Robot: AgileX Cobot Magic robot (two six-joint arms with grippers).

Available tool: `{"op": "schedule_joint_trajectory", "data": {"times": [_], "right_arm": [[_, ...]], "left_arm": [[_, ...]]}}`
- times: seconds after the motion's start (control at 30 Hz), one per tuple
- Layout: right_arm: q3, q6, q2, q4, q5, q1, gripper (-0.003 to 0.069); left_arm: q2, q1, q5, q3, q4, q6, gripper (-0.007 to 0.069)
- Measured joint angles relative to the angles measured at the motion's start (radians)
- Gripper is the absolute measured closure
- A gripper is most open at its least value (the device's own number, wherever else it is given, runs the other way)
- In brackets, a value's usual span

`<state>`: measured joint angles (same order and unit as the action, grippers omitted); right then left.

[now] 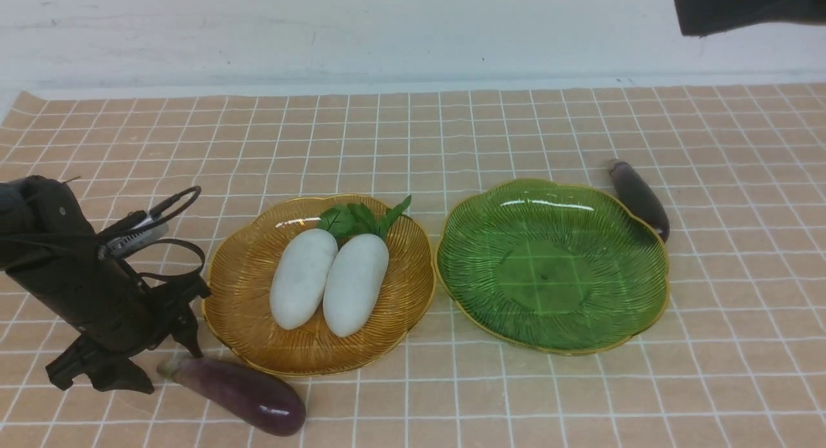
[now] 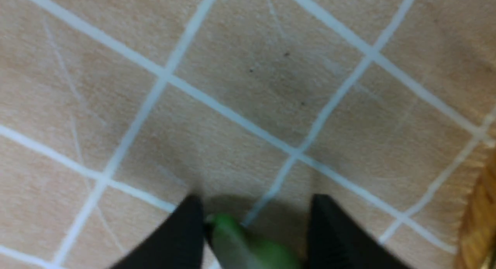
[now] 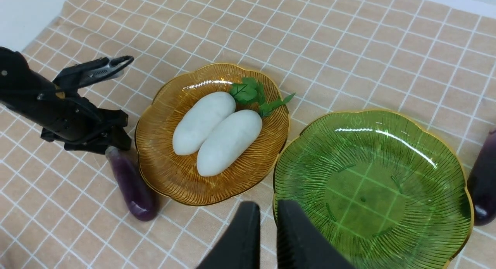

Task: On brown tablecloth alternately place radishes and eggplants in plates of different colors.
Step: 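Place the eggplant on the green plate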

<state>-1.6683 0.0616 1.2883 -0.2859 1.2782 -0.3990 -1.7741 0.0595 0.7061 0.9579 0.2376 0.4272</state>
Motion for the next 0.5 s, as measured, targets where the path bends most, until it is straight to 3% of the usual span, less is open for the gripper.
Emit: {"op": "schedule_joint_trajectory", "data": {"times": [0.07,0.13,0.23,0.33,0.5], "right_arm": [[0.0,0.0,0.0,0.0,0.0,0.0,0.0601],[0.0,0.002,0.0,-0.001,0.0,0.0,0.0601],[0.0,0.002,0.0,-0.001,0.0,0.0,0.0601],[0.0,0.003,0.0,-0.001,0.0,0.0,0.0601],[0.0,0.003,0.0,-0.001,0.0,0.0,0.0601]], "left_arm": [[0.0,0.0,0.001,0.0,-0.022,0.0,0.0314],[-0.003,0.0,0.021,0.012,-0.075,-0.002,0.0438],[-0.006,0.0,0.052,0.033,-0.118,-0.003,0.0545],[-0.007,0.0,0.114,0.071,-0.168,-0.003,0.0607],[0.01,0.0,0.18,0.136,-0.186,-0.004,0.0628]]}}
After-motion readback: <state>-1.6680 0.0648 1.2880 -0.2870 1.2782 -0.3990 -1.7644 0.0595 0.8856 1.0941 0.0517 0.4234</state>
